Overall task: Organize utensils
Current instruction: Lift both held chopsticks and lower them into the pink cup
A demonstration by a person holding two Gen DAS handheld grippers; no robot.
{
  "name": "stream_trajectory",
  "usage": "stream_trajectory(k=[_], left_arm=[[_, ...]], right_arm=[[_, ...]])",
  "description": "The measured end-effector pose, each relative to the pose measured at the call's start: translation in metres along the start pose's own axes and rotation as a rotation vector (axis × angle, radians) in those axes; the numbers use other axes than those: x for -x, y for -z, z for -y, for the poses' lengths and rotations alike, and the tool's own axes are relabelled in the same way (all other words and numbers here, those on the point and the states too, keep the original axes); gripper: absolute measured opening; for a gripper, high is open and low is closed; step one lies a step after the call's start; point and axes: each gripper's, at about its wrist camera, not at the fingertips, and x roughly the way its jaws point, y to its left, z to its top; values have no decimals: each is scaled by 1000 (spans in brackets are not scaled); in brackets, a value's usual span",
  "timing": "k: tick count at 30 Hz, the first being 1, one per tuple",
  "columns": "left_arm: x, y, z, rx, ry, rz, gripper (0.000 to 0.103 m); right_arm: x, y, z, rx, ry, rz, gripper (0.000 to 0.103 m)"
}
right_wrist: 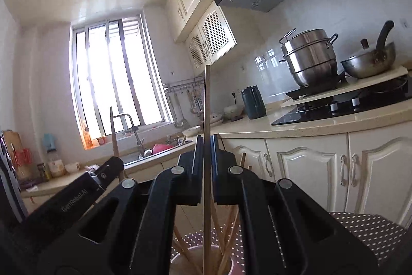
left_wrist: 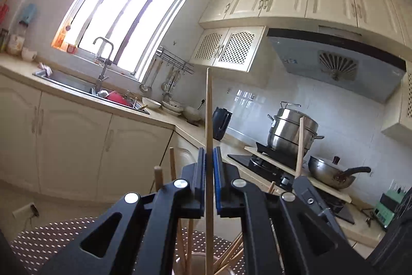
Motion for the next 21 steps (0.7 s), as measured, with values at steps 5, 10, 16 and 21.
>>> stream_trajectory(k=[5, 10, 16, 21], left_arm=[[-1, 1, -5, 0, 7, 53, 6], [-11, 7, -10, -23, 24, 57, 6], [-28, 17, -13, -43, 37, 20, 6], [-28, 26, -10, -110, 34, 17, 6]], right_arm=[[-15, 2, -4, 15, -20, 28, 6], [-23, 9, -2, 19, -5, 50, 6], [-33, 18, 14, -31, 26, 43, 6], [-33, 31, 14, 0, 41, 12, 6]])
